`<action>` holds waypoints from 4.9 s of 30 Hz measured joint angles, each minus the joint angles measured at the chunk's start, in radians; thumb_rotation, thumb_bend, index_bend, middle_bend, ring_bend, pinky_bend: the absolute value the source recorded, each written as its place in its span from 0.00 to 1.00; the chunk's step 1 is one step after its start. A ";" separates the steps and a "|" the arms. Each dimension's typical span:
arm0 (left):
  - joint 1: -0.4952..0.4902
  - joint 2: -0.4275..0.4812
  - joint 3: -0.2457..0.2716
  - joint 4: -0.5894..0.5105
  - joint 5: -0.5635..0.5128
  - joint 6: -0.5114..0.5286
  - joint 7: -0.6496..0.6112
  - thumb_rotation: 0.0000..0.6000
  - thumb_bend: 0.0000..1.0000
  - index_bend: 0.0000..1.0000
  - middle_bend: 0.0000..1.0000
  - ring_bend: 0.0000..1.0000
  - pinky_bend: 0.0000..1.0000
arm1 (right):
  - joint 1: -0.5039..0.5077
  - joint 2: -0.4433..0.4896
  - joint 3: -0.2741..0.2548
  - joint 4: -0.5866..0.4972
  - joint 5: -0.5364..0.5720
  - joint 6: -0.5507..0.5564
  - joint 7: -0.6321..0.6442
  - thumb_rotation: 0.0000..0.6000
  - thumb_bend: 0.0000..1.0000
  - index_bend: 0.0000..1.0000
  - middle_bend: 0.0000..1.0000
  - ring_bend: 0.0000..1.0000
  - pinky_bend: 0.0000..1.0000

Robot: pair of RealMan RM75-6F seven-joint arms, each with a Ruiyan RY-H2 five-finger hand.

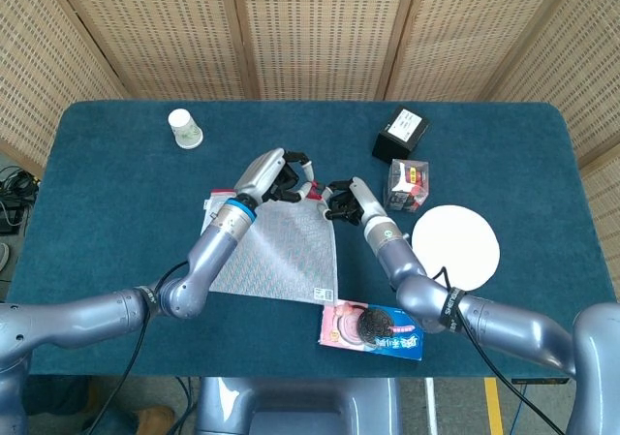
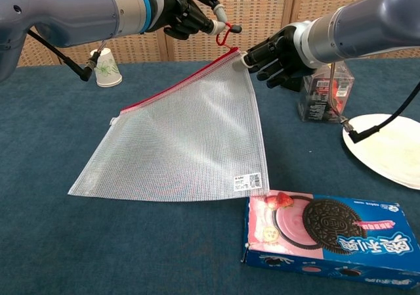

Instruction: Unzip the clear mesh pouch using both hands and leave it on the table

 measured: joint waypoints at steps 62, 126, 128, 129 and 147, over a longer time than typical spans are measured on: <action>0.023 -0.002 0.005 0.188 -0.063 -0.045 0.023 1.00 0.74 0.89 1.00 0.95 1.00 | -0.133 0.130 0.147 -0.099 -0.142 -0.126 0.286 1.00 0.83 0.79 0.90 0.84 0.96; 0.215 0.249 0.018 0.088 0.108 -0.054 -0.089 1.00 0.00 0.00 0.95 0.94 1.00 | -0.282 0.407 0.055 -0.115 -0.378 -0.118 0.346 1.00 0.00 0.00 0.83 0.82 0.94; 0.238 0.281 0.023 0.042 0.129 -0.026 -0.087 1.00 0.00 0.00 0.90 0.90 0.99 | -0.302 0.420 0.042 -0.139 -0.410 -0.075 0.327 1.00 0.00 0.00 0.80 0.79 0.92; 0.250 0.295 0.026 0.022 0.140 -0.013 -0.086 1.00 0.00 0.00 0.84 0.85 0.96 | -0.312 0.425 0.036 -0.147 -0.428 -0.057 0.321 1.00 0.00 0.00 0.78 0.77 0.90; 0.616 0.530 0.252 -0.286 0.396 0.430 0.114 1.00 0.00 0.00 0.00 0.00 0.00 | -0.615 0.412 -0.251 -0.001 -1.304 0.503 0.132 1.00 0.00 0.02 0.00 0.00 0.00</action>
